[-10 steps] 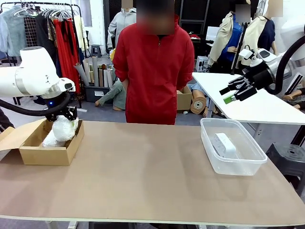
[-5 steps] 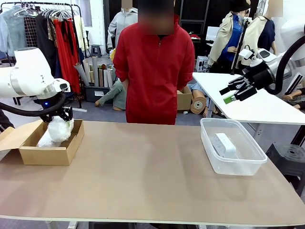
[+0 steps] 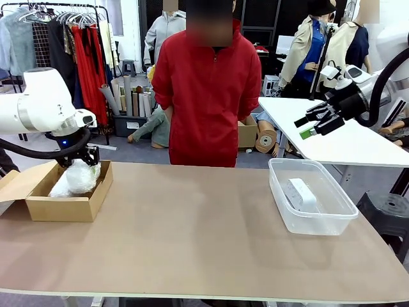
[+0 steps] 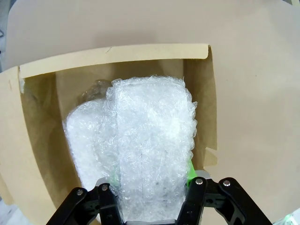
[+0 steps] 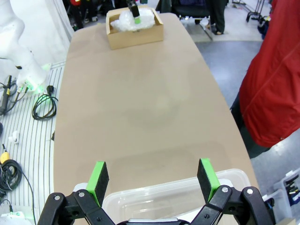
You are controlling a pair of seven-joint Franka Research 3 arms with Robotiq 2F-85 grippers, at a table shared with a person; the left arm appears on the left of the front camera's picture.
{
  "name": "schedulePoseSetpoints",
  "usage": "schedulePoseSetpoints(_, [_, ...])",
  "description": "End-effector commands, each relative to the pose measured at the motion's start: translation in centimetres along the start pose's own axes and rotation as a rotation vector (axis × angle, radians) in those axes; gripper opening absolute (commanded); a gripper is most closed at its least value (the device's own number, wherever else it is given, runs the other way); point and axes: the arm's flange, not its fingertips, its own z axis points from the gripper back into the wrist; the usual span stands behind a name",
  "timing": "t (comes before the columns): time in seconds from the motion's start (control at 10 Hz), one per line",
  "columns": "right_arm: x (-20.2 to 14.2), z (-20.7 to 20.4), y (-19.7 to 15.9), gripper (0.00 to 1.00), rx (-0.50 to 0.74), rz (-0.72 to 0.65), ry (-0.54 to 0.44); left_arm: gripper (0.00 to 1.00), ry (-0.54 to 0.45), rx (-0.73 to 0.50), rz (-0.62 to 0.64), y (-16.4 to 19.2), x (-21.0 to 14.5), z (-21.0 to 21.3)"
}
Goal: Separate and place wrapped and unwrapped clocks.
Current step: If the picked Digital clock is wrapped, place it in the Package Box ; if not, place it in the Organizing box.
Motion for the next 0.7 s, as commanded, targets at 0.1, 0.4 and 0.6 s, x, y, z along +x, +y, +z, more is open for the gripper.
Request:
schedulePoseSetpoints(0.1, [0.19, 0.02, 0.08, 1.0, -0.002, 0.004, -0.002, 0.0, 0.03, 0.029, 0.006, 0.12, -0.07, -1.75])
schedulePoseSetpoints(0.4, [0.19, 0.02, 0.08, 1.0, -0.002, 0.004, -0.002, 0.38, 0.024, 0.035, 0.006, -0.18, -0.05, -1.89])
schedulePoseSetpoints(0.6, [0.19, 0.02, 0.08, 1.0, -0.002, 0.004, -0.002, 0.77, 0.015, 0.045, 0.006, -0.35, -0.07, -1.74])
